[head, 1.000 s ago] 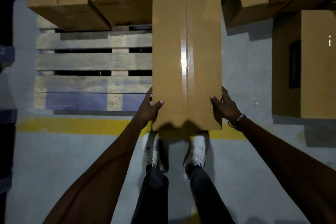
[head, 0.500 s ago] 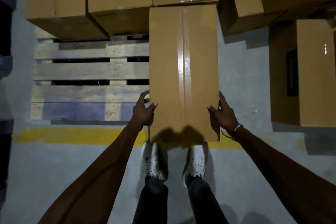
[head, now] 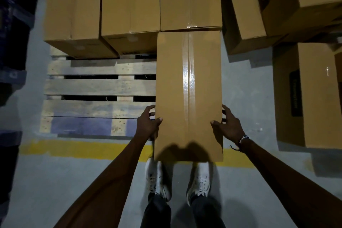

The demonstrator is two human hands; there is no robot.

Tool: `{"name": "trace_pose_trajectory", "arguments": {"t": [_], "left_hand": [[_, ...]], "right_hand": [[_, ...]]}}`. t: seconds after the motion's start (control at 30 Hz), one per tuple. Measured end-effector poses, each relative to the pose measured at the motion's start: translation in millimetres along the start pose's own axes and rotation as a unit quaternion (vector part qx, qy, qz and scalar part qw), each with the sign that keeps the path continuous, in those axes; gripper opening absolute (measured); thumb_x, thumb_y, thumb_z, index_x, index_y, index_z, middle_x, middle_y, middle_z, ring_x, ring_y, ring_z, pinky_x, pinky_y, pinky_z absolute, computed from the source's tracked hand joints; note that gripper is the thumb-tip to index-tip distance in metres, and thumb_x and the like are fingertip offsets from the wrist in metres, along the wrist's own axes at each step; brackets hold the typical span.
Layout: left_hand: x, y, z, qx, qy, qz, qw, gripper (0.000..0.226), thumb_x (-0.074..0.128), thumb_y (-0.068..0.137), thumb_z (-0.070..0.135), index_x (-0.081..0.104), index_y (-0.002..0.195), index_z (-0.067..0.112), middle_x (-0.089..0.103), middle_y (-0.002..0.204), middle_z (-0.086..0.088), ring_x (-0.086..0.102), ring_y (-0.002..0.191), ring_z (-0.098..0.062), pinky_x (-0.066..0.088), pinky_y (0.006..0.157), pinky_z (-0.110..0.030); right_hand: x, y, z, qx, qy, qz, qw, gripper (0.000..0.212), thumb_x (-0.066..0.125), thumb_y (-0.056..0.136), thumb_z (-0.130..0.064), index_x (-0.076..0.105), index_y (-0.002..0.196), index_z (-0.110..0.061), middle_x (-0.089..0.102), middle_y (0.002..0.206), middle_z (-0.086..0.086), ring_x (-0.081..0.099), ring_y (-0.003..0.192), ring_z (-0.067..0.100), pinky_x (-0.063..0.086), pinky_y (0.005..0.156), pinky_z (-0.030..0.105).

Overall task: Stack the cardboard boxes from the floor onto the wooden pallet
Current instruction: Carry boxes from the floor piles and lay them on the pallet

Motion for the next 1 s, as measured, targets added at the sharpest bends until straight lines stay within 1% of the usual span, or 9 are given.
{"name": "trace_pose_trajectory", "arguments": {"t": [0.07, 0.2, 0.27, 0.33, 0.5, 0.6, 0.73, 0.87, 1.0], "left_hand": [[-5.9, -0.5, 10.2, 0.001, -0.003, 0.014, 1.0, 0.063, 0.084, 0.088, 0.024, 0.055, 0.144, 0.019, 0.07, 0.128, -0.006, 0.066, 0.116, -0.018, 0.05, 0.079, -0.018], [-19.0, -2.3, 36.0, 0.033, -0.003, 0.036, 0.999, 0.062, 0.085, 0.087, 0.03, 0.057, 0.141, 0.019, 0.063, 0.127, 0.009, 0.058, 0.12, -0.012, 0.044, 0.079, -0.003], [-23.9, -2.1, 45.6, 0.043, -0.001, 0.04, 0.998, 0.062, 0.083, 0.088, 0.031, 0.057, 0.142, 0.017, 0.064, 0.135, 0.005, 0.057, 0.126, -0.015, 0.05, 0.092, -0.019], [-29.7, -2.1, 54.1, 0.044, -0.002, 0.05, 0.998, 0.063, 0.083, 0.089, 0.026, 0.055, 0.144, 0.013, 0.065, 0.139, -0.004, 0.058, 0.13, -0.02, 0.05, 0.097, -0.029], [-48.7, -6.4, 81.4, 0.029, -0.024, 0.067, 0.997, 0.066, 0.083, 0.09, 0.025, 0.053, 0.147, 0.015, 0.068, 0.133, -0.013, 0.064, 0.123, -0.027, 0.046, 0.097, -0.028], [-63.2, -2.0, 102.5, 0.031, -0.034, 0.076, 0.996, 0.069, 0.084, 0.088, 0.03, 0.052, 0.149, 0.017, 0.064, 0.138, -0.016, 0.063, 0.124, -0.029, 0.045, 0.093, -0.028], [-85.9, 10.5, 138.3, 0.052, -0.051, 0.086, 0.994, 0.07, 0.085, 0.088, 0.032, 0.053, 0.148, 0.017, 0.06, 0.144, -0.013, 0.057, 0.133, -0.027, 0.045, 0.095, -0.027], [-111.1, 29.8, 174.3, 0.064, -0.061, 0.094, 0.992, 0.068, 0.084, 0.088, 0.032, 0.053, 0.147, 0.019, 0.064, 0.138, -0.011, 0.061, 0.123, -0.024, 0.044, 0.095, -0.028], [-132.6, 52.9, 202.0, 0.08, -0.072, 0.087, 0.99, 0.07, 0.084, 0.088, 0.031, 0.052, 0.149, 0.017, 0.06, 0.145, -0.011, 0.058, 0.131, -0.026, 0.048, 0.1, -0.03]], "right_hand": [[-9.9, 3.3, -9.8, 0.008, 0.006, 0.014, 1.0, 0.088, 0.08, 0.089, -0.024, 0.028, 0.16, -0.016, 0.049, 0.154, 0.007, 0.06, 0.125, 0.034, 0.05, 0.101, 0.038], [-26.7, 8.3, -28.6, 0.009, 0.016, 0.031, 0.999, 0.091, 0.08, 0.089, -0.026, 0.026, 0.161, -0.016, 0.042, 0.16, 0.01, 0.054, 0.132, 0.038, 0.047, 0.103, 0.041], [-32.2, 7.8, -38.0, 0.006, 0.02, 0.031, 0.999, 0.09, 0.08, 0.089, -0.025, 0.026, 0.161, -0.015, 0.041, 0.16, 0.01, 0.053, 0.133, 0.038, 0.047, 0.102, 0.04], [-36.8, 6.7, -47.8, 0.0, 0.02, 0.028, 0.999, 0.09, 0.08, 0.089, -0.024, 0.026, 0.161, -0.015, 0.04, 0.161, 0.01, 0.052, 0.134, 0.038, 0.046, 0.103, 0.039], [-53.2, 5.6, -78.6, -0.014, 0.024, 0.022, 0.999, 0.091, 0.08, 0.089, -0.026, 0.025, 0.161, -0.016, 0.04, 0.161, 0.009, 0.052, 0.135, 0.036, 0.046, 0.103, 0.04], [-69.9, 10.1, -105.0, -0.027, 0.023, 0.027, 0.999, 0.091, 0.08, 0.089, -0.028, 0.026, 0.161, -0.017, 0.04, 0.161, 0.007, 0.052, 0.135, 0.034, 0.046, 0.102, 0.038], [-91.2, 20.3, -143.8, -0.039, 0.021, 0.036, 0.998, 0.09, 0.08, 0.089, -0.03, 0.027, 0.161, -0.018, 0.04, 0.161, 0.006, 0.052, 0.135, 0.033, 0.046, 0.103, 0.038], [-103.2, 34.4, -178.1, -0.045, 0.023, 0.046, 0.998, 0.09, 0.08, 0.089, -0.031, 0.027, 0.161, -0.018, 0.04, 0.161, 0.006, 0.052, 0.136, 0.033, 0.045, 0.1, 0.036], [-106.1, 47.4, -205.9, -0.044, 0.03, 0.052, 0.997, 0.09, 0.08, 0.089, -0.031, 0.027, 0.161, -0.018, 0.039, 0.162, 0.007, 0.051, 0.137, 0.034, 0.045, 0.102, 0.039]]}}
Point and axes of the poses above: each hand's wrist, its own y-axis towards the middle knuckle, its own x-axis out of the palm, z = x × y, the point moved 10 cm from there along y, towards the middle knuckle
